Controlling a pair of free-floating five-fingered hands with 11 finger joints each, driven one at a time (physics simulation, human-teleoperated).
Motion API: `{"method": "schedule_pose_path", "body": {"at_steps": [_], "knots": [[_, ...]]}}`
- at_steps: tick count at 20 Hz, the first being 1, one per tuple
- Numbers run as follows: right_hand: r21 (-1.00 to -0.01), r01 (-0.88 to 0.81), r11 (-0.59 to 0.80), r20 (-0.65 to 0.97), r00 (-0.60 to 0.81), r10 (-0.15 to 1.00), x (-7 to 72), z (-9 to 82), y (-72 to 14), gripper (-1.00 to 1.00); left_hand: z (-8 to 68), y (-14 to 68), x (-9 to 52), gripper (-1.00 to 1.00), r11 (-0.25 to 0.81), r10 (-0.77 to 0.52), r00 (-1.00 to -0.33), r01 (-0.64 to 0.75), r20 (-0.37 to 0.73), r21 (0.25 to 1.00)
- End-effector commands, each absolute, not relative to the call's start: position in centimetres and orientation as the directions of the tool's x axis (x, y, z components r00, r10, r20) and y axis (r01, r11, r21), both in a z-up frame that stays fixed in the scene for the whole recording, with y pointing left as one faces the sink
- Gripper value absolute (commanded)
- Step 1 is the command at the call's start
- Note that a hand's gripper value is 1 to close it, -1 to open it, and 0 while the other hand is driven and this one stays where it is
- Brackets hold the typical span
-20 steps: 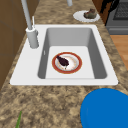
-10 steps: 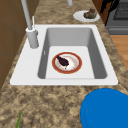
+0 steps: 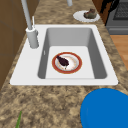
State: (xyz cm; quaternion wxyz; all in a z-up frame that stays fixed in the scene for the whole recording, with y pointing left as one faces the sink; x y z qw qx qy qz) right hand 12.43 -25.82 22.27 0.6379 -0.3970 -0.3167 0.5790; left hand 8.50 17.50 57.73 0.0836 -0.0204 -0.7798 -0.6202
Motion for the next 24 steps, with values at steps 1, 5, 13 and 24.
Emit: {"method": "schedule_pose_path", "body": {"at_steps": [1, 5, 13, 24], "knots": [[-0.873, -0.487, 0.014, -0.056, 0.129, 0.990, 12.4, 22.3, -25.8, 0.00, 60.8, 17.5, 8.5, -1.00, 0.227, -0.050, -0.983, 0.161, 0.177, 0.961], [-0.873, -0.487, 0.014, -0.056, 0.129, 0.990, 12.4, 22.3, -25.8, 0.00, 64.1, 17.4, 8.6, -1.00, 0.229, -0.045, -0.983, 0.162, 0.176, 0.960], [-0.873, -0.487, 0.014, -0.056, 0.129, 0.990, 12.4, 22.3, -25.8, 0.00, 70.6, 17.2, 8.9, -1.00, 0.241, -0.037, -0.984, 0.158, 0.172, 0.958], [-0.873, -0.487, 0.014, -0.056, 0.129, 0.990, 12.4, 22.3, -25.8, 0.00, 79.6, 17.2, 11.5, -1.00, 0.255, -0.030, -0.983, 0.165, 0.179, 0.953]]}}
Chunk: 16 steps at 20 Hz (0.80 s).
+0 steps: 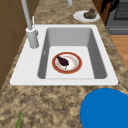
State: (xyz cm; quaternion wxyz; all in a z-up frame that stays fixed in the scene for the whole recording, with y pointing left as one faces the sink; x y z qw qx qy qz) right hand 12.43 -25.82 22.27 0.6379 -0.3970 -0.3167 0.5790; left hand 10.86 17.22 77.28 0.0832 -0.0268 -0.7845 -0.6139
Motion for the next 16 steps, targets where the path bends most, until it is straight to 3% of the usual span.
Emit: {"method": "schedule_pose_path", "body": {"at_steps": [1, 16], "knots": [[-0.873, -0.487, 0.014, -0.056, 0.129, 0.990, 12.4, 22.3, -25.8, 0.00, 80.4, 17.2, 11.7, -1.00, 0.256, -0.029, -0.983, 0.166, 0.179, 0.952], [-0.873, -0.487, 0.014, -0.056, 0.129, 0.990, 12.4, 22.3, -25.8, 0.00, 87.6, 16.4, 15.1, -1.00, 0.249, -0.032, -0.958, 0.268, 0.284, 0.931]]}}
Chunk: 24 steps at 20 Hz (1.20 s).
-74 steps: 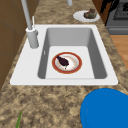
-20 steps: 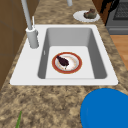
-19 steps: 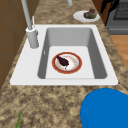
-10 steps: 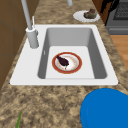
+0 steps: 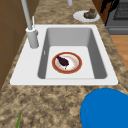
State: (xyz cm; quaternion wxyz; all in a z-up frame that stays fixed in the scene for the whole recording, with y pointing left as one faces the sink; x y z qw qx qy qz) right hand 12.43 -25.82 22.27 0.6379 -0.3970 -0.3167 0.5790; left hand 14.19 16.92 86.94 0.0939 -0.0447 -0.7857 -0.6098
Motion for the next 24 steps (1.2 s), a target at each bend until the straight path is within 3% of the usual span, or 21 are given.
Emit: {"method": "schedule_pose_path", "body": {"at_steps": [1, 15, 24], "knots": [[-0.873, -0.487, 0.014, -0.056, 0.129, 0.990, 12.4, 22.3, -25.8, 0.00, 88.0, 16.2, 15.4, -1.00, 0.249, -0.031, -0.957, 0.273, 0.289, 0.929], [-0.873, -0.487, 0.014, -0.056, 0.129, 0.990, 12.4, 22.3, -25.8, 0.00, 91.8, 12.2, 19.4, -1.00, 0.229, -0.019, -0.910, 0.398, 0.413, 0.888], [-0.873, -0.487, 0.014, -0.056, 0.129, 0.990, 12.4, 22.3, -25.8, 0.00, 92.1, 9.2, 20.3, -1.00, 0.232, 0.007, -0.845, 0.521, 0.534, 0.821]]}}
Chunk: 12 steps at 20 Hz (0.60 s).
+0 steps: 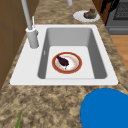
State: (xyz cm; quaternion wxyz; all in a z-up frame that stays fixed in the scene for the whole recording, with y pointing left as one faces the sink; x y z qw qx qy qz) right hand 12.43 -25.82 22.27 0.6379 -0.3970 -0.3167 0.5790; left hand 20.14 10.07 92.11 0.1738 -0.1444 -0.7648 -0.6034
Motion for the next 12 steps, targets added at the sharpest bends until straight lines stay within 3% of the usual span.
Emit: {"method": "schedule_pose_path", "body": {"at_steps": [1, 7, 12], "knots": [[-0.873, -0.487, 0.014, -0.056, 0.129, 0.990, 12.4, 22.3, -25.8, 0.00, 91.9, 9.0, 20.5, -1.00, 0.226, 0.009, -0.836, 0.536, 0.548, 0.814], [-0.873, -0.487, 0.014, -0.056, 0.129, 0.990, 12.4, 22.3, -25.8, 0.00, 91.8, 8.4, 20.7, -1.00, 0.197, 0.003, -0.771, 0.624, 0.636, 0.756], [-0.873, -0.487, 0.014, -0.056, 0.129, 0.990, 12.4, 22.3, -25.8, 0.00, 89.4, 8.0, 22.0, -1.00, 0.215, -0.034, -0.794, 0.588, 0.608, 0.780]]}}
